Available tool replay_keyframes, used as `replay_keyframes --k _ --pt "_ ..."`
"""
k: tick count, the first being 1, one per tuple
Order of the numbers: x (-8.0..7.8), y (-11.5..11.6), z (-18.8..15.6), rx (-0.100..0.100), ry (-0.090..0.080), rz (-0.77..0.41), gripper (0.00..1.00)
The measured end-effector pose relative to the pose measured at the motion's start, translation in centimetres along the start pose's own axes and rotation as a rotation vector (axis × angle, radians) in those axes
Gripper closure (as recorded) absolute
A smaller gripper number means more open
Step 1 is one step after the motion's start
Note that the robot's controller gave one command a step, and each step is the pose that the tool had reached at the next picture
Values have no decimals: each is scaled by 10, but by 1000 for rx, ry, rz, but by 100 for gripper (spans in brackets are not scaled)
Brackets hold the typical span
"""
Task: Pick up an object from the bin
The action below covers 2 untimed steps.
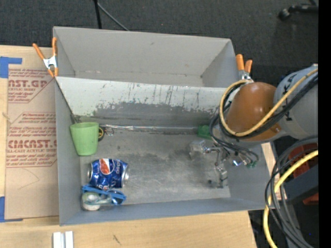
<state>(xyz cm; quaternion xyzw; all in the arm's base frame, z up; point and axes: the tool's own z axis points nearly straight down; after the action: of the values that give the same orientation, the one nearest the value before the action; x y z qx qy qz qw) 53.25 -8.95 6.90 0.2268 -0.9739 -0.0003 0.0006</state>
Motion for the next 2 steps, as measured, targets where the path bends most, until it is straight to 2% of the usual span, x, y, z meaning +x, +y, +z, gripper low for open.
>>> replay_keyframes --k 1,2 --pt "-1 0 -1 0 -2 1 100" --pt "33 -12 -96 5 -4 -532 100"
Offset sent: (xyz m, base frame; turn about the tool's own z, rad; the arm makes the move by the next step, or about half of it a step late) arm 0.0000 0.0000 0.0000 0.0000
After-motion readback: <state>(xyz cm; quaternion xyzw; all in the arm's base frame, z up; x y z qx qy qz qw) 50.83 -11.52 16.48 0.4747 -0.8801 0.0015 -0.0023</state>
